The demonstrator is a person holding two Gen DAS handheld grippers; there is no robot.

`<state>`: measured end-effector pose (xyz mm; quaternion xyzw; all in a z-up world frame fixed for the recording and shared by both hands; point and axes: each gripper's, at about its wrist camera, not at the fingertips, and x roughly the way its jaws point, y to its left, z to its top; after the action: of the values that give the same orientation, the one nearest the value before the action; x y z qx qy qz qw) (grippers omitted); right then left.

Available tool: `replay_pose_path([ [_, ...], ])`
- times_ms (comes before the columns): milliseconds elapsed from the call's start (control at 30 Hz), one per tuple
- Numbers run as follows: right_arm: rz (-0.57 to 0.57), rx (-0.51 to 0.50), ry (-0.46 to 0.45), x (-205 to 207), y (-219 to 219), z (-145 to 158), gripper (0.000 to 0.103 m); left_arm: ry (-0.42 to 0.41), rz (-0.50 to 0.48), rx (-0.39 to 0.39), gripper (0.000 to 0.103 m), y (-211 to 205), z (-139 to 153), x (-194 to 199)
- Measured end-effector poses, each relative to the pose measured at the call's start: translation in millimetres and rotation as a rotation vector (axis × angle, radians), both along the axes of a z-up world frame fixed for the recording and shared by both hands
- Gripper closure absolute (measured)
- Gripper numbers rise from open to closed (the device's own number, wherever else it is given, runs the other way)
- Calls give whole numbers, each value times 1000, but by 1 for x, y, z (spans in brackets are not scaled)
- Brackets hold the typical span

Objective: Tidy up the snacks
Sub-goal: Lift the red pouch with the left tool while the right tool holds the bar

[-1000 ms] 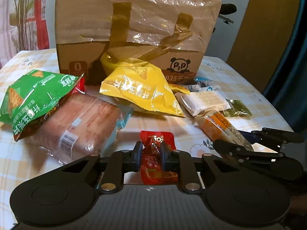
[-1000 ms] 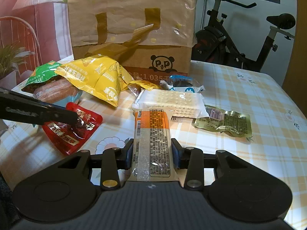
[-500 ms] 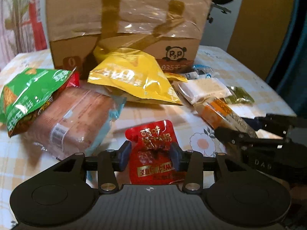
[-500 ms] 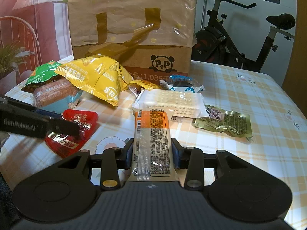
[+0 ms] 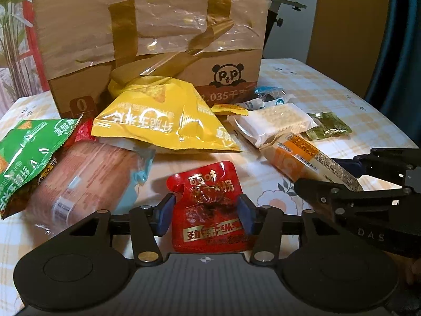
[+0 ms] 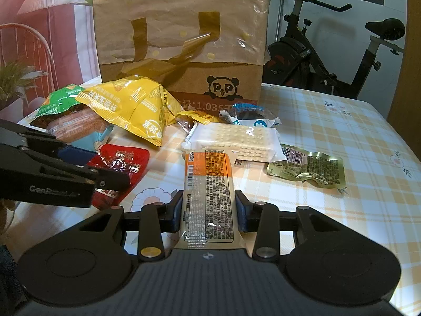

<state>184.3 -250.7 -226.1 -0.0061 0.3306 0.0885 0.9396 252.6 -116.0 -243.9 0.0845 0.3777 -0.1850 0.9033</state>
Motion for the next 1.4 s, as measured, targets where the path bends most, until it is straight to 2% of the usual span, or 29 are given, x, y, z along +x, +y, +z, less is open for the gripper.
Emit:
replay_pose_path([
  [167, 0, 2, 1, 0, 0, 1, 61, 6, -8, -13, 50, 1, 0, 0],
  [200, 0, 0, 2, 0, 0, 0, 61, 11, -12, -20, 53, 4, 1, 0],
  [267, 1, -7, 11, 1, 1, 1, 61, 23, -17, -32, 69, 6, 3, -1],
  [433, 56, -13, 32, 1, 6, 3, 62, 75, 3, -124, 81, 17, 4, 0],
  [533, 111, -26, 42, -2, 15, 4, 63, 128, 14, -209, 84, 23, 4, 2],
  [700, 120, -33, 56, -1, 22, 5, 63, 161, 46, -276, 84, 29, 3, 2],
  [767, 119, -38, 57, 0, 23, 4, 63, 179, 60, -337, 84, 33, 3, 4],
  [833, 118, -39, 58, 1, 24, 4, 63, 214, 33, -416, 83, 35, 2, 7],
  [867, 123, -32, 59, -1, 23, 4, 63, 212, 29, -417, 83, 33, 3, 6],
  [967, 133, -32, 54, -2, 24, 4, 63, 181, 13, -345, 83, 24, 1, 5],
  [1033, 134, -25, 54, -3, 22, 4, 63, 192, 29, -361, 85, 27, -1, 7],
  [1067, 138, -23, 53, -3, 21, 3, 63, 199, 40, -376, 92, 30, -3, 8],
  [1400, 138, 15, 73, -2, 16, 6, 64, 136, 24, -338, 94, 39, 16, -4],
])
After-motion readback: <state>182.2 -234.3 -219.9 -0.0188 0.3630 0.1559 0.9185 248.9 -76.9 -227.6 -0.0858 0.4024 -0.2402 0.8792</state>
